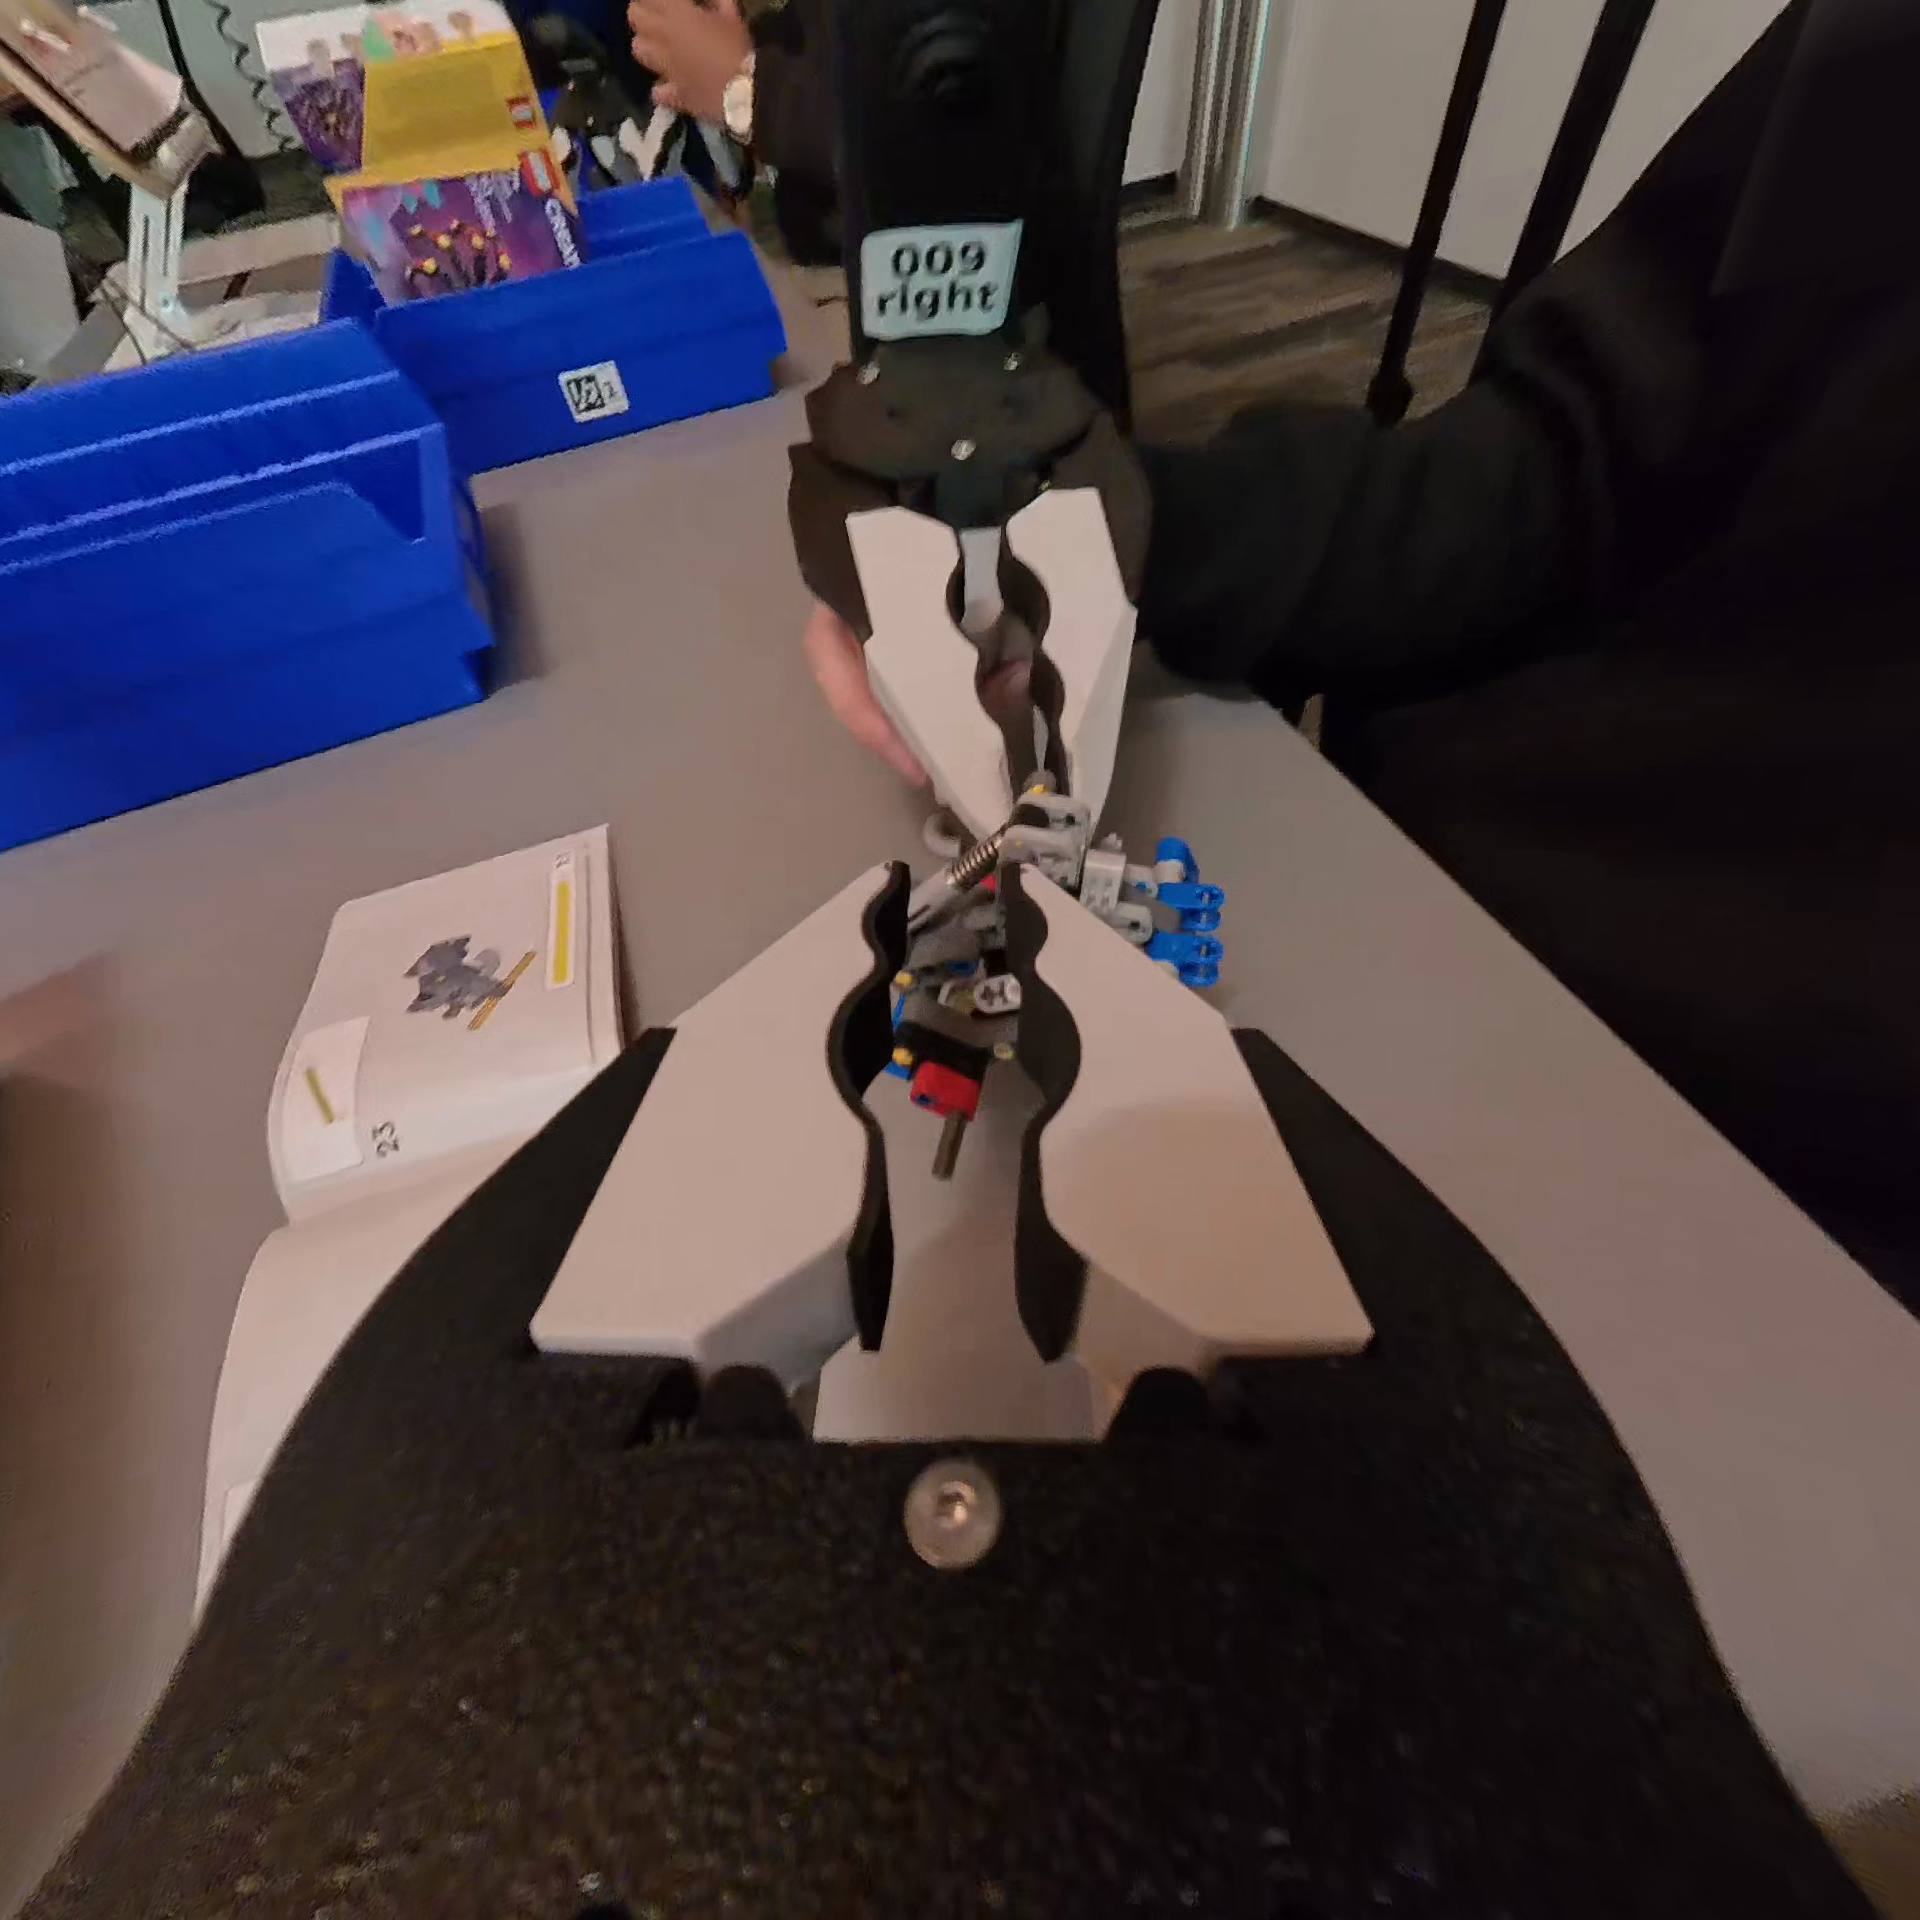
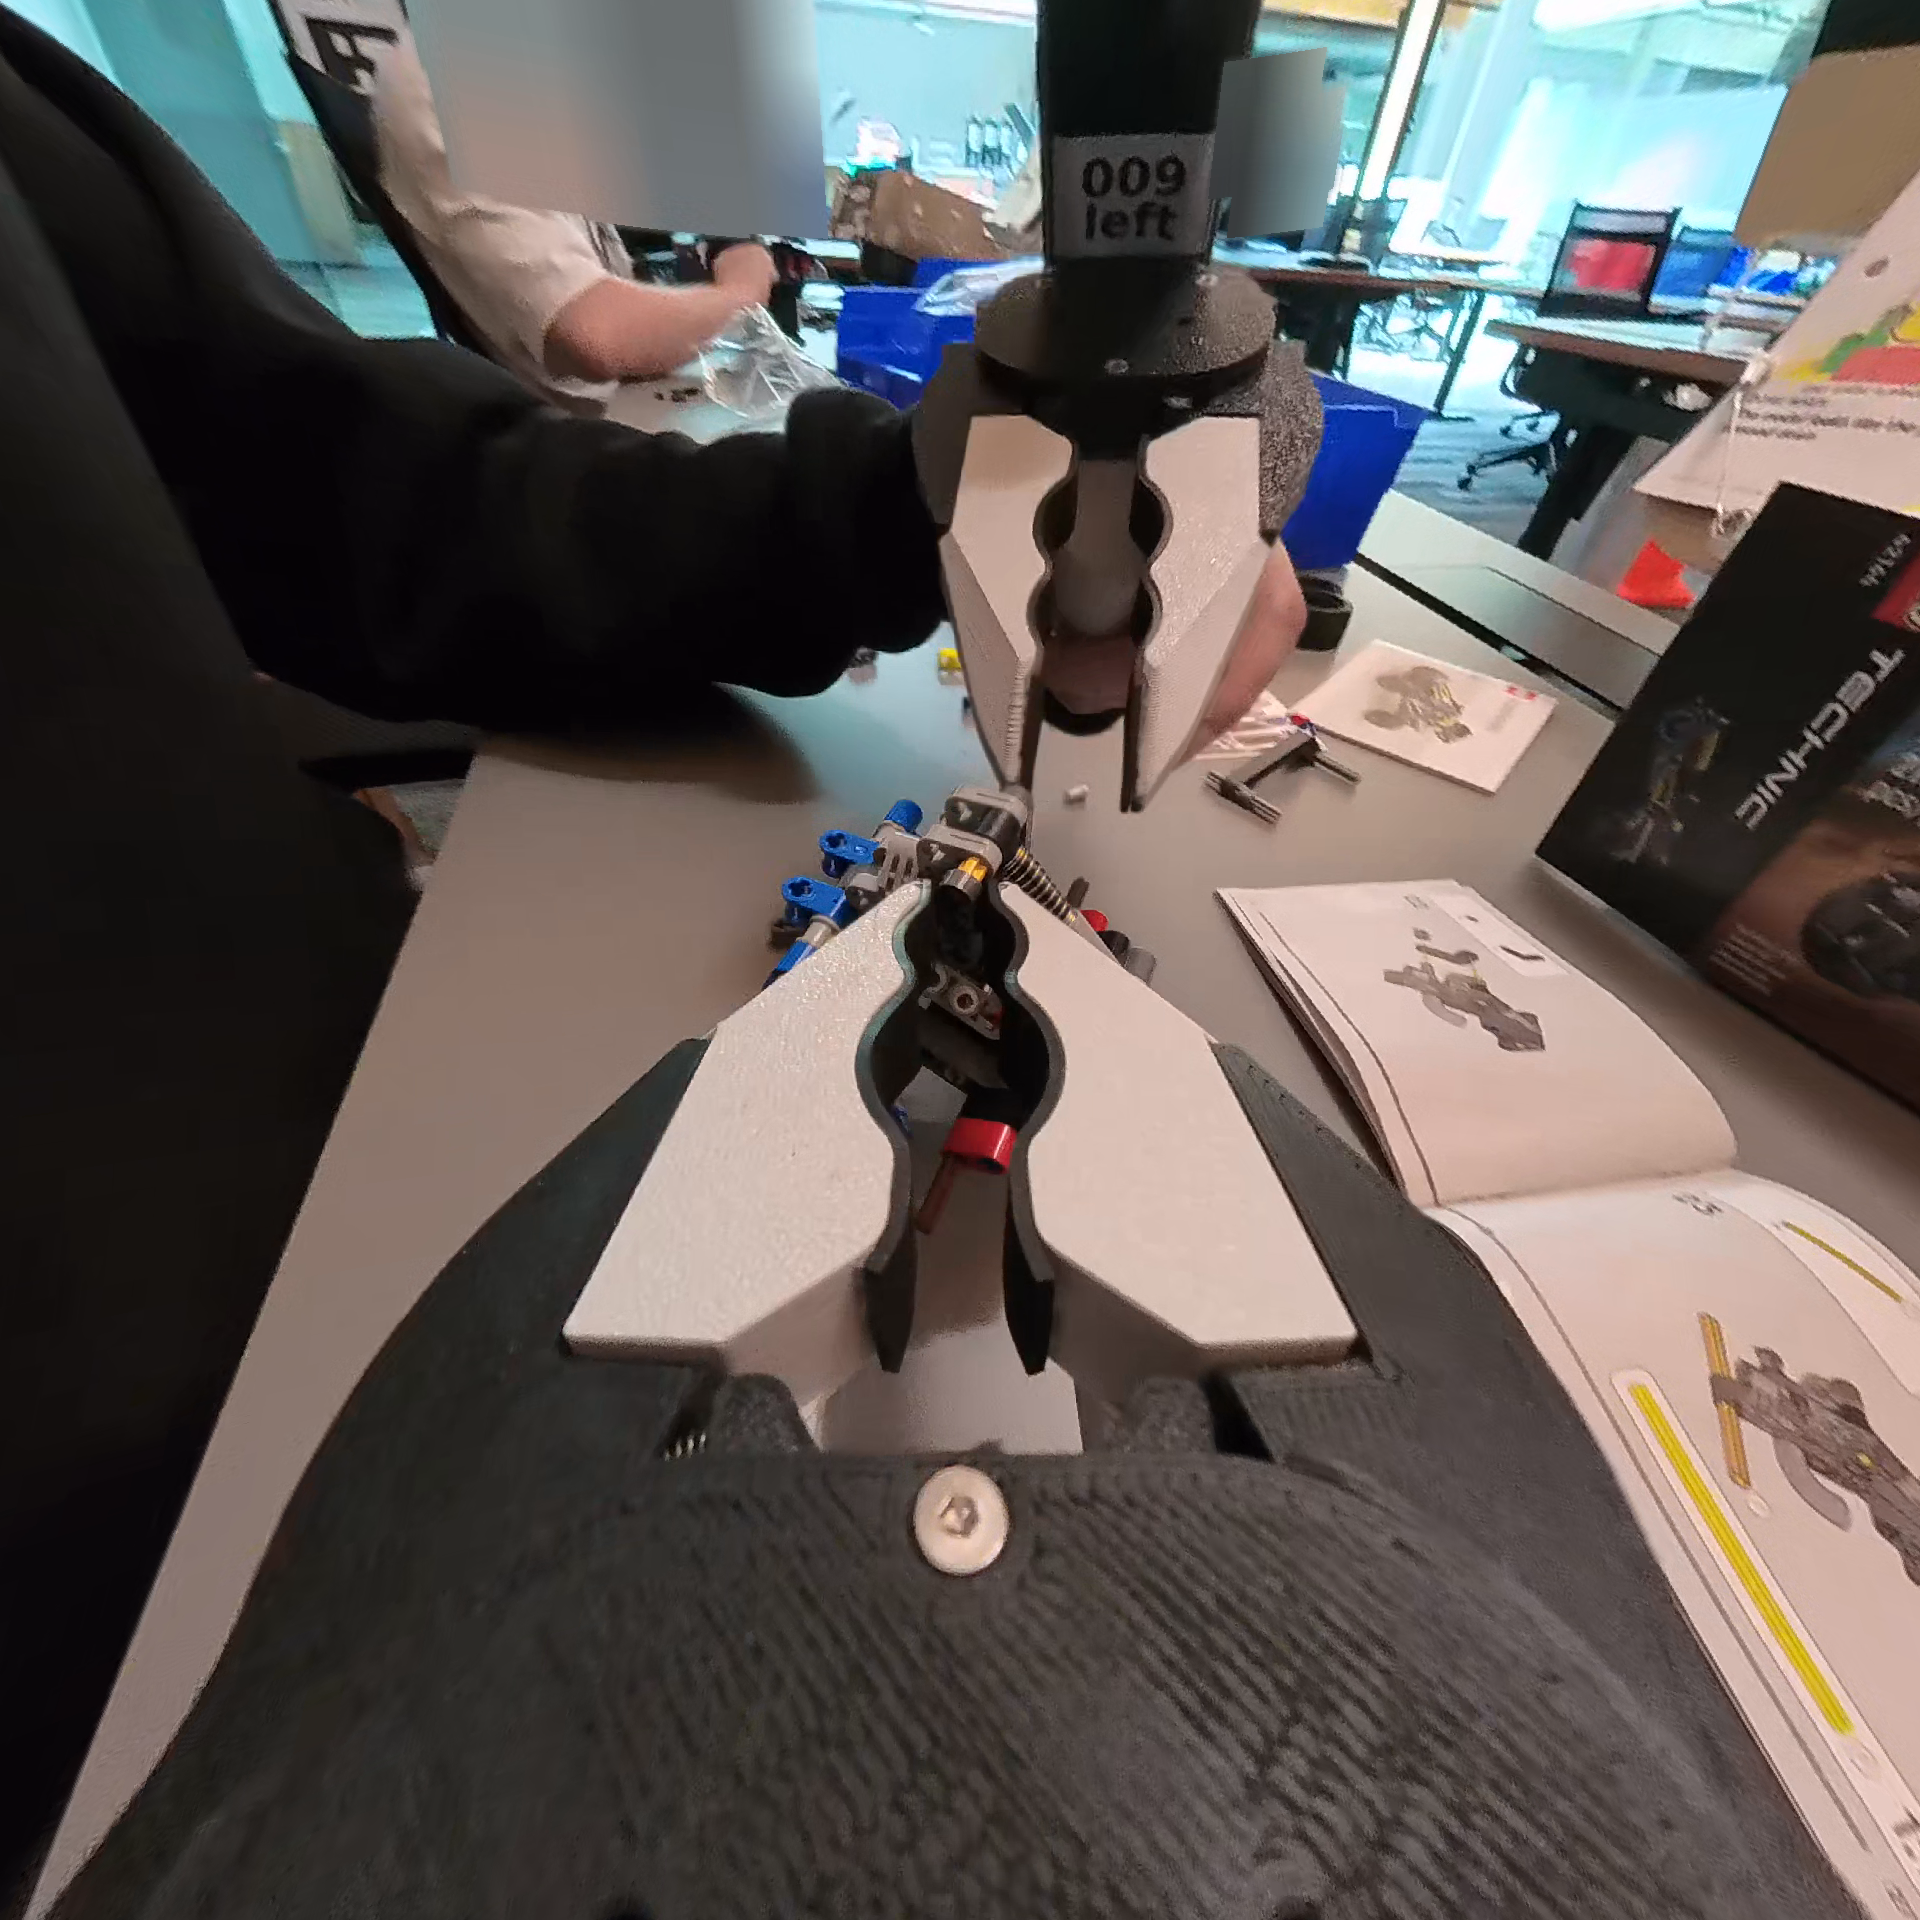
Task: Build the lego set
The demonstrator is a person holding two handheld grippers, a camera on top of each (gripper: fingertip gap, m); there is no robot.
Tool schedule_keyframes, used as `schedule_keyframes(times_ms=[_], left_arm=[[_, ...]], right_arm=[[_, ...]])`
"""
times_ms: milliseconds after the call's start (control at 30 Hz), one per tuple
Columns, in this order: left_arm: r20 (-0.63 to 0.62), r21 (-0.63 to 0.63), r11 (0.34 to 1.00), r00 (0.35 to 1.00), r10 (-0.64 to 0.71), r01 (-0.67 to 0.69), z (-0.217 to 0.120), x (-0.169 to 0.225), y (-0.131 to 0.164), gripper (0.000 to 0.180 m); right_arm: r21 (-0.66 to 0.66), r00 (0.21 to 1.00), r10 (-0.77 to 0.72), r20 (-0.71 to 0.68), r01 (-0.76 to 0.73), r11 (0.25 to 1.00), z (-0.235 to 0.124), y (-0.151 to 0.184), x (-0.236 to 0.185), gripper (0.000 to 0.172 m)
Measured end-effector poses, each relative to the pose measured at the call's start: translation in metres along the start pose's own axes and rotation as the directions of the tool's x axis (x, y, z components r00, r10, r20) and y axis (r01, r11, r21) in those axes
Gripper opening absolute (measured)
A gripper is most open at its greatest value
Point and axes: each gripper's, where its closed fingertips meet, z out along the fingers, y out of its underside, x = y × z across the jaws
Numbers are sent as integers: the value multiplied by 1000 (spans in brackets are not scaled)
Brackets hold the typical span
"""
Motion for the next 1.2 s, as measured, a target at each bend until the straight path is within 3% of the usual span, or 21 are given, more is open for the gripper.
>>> schedule_keyframes(times_ms=[300,567,867,1100,1200], left_arm=[[-55,-19,998,997,51,-53,2,20,-16,11],[-40,-37,994,994,99,-101,4,21,-16,5],[70,-94,985,986,151,-144,6,-3,0,4],[44,-53,994,995,95,-92,11,-5,12,4],[72,-85,987,988,140,-134,16,-12,24,3]], right_arm=[[122,997,10,73,-19,992,-6,-20,-10,4],[133,997,10,78,-21,991,-6,-23,-11,5],[51,995,-17,-95,22,998,-5,-8,16,5],[-8,995,-35,-89,34,999,-4,6,21,4],[-85,990,-71,-122,61,994,-4,18,28,4]])
